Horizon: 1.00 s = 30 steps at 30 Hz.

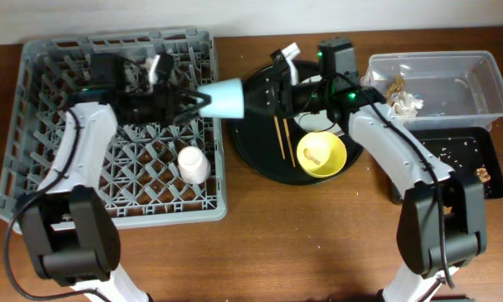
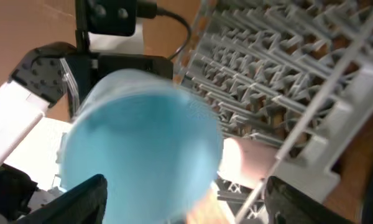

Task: Sort waste into correct bins and load items into the dishwasher rack
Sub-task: 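Place the blue cup upside down in the rack with the left gripper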

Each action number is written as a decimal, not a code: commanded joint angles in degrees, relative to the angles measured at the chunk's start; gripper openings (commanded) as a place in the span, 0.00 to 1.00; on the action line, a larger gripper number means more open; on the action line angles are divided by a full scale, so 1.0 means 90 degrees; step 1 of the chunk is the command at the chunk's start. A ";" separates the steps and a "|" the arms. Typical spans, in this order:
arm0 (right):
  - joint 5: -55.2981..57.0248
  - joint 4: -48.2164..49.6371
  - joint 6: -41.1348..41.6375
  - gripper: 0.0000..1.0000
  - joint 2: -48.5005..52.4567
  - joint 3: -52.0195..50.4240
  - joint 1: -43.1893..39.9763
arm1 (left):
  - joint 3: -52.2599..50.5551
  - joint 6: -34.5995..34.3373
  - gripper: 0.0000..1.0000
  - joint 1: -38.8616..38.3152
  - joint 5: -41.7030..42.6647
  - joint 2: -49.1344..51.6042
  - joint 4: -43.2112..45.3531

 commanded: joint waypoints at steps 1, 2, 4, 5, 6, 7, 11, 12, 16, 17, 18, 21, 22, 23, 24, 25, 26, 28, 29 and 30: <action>0.0002 -0.0347 -0.0374 0.91 -0.0063 0.0078 -0.0413 | 0.0066 -0.0189 0.40 0.0248 -0.0993 -0.0022 0.0063; 0.0114 -0.0678 -0.0597 0.92 -0.0063 0.0078 -0.0532 | 0.0175 -0.0318 0.40 0.0250 -0.1447 -0.0049 0.0061; 0.0665 -0.1404 -0.1008 0.93 -0.0063 0.0078 -0.0634 | 0.0573 -0.0624 0.40 0.0226 -0.2970 -0.0228 0.0024; 0.1030 -0.1710 -0.1144 0.93 -0.0063 0.0078 -0.0627 | 0.0891 -0.0639 0.40 0.0114 -0.4218 -0.0410 -0.0187; 0.1319 -0.1926 -0.1253 0.93 -0.0063 0.0078 -0.0614 | 0.1088 -0.0639 0.40 -0.0015 -0.5183 -0.0520 -0.0367; 0.1559 -0.2069 -0.1309 0.93 -0.0063 0.0078 -0.0614 | 0.1287 -0.0631 0.41 -0.0250 -0.6458 -0.0622 -0.0585; 0.1916 -0.2348 -0.1552 0.92 -0.0063 0.0078 -0.0614 | 0.1328 -0.0270 0.41 -0.1282 -0.8884 -0.0481 -0.0933; 0.2016 -0.2438 -0.1586 0.92 -0.0063 0.0078 -0.0614 | 0.1328 -0.0274 0.41 -0.1423 -0.9049 -0.0413 -0.0969; 0.2222 -0.2630 -0.1605 0.92 -0.0063 0.0078 -0.0614 | 0.1328 -0.0277 0.39 -0.1717 -0.9515 0.0012 -0.1433; 0.2225 -0.2633 -0.1605 0.92 -0.0063 0.0078 -0.0614 | 0.1328 -0.0277 0.39 -0.1717 -0.9510 0.0131 -0.1508; 0.2225 -0.2635 -0.1608 0.92 -0.0063 0.0078 -0.0614 | 0.1328 -0.0277 0.38 -0.1717 -0.9508 0.0272 -0.1562; 0.2225 -0.2645 -0.1605 0.92 -0.0063 0.0078 -0.0614 | 0.1328 -0.0279 0.55 -0.1729 -0.9335 0.0527 -0.1574; 0.2225 -0.2654 -0.1605 0.92 -0.0063 0.0078 -0.0614 | 0.1328 -0.0279 0.66 -0.1736 -0.9313 0.0561 -0.1545; 0.2293 -0.2674 -0.1605 0.92 -0.0063 0.0078 -0.0614 | 0.1328 -0.0277 0.81 -0.1758 -0.9316 0.0571 -0.1501; 0.2363 -0.2679 -0.1605 0.92 -0.0063 0.0078 -0.0614 | 0.1331 -0.0279 0.86 -0.1770 -0.9313 0.0571 -0.1472; 0.2363 -0.2664 -0.1608 0.92 -0.0063 0.0078 -0.0614 | 0.1331 -0.0279 0.87 -0.1770 -0.9313 0.0571 -0.1472; 0.2361 -0.2613 -0.1603 0.90 -0.0078 0.0080 -0.0617 | 0.1338 -0.0279 0.86 -0.1770 -0.9313 0.0568 -0.1474; 0.2446 -0.2730 -0.1605 0.83 -0.0359 0.0304 -0.0702 | 0.1715 -0.0279 0.92 -0.1778 -0.9156 0.0568 -0.1588; 0.2805 -0.3036 -0.1608 0.82 -0.0617 0.0493 -0.0794 | 0.2006 -0.0279 0.92 -0.1790 -0.9017 0.0566 -0.1698; 0.3162 -0.3342 -0.1681 0.82 -0.0882 0.0636 -0.0874 | 0.2334 -0.0277 0.92 -0.1807 -0.8927 0.0563 -0.1863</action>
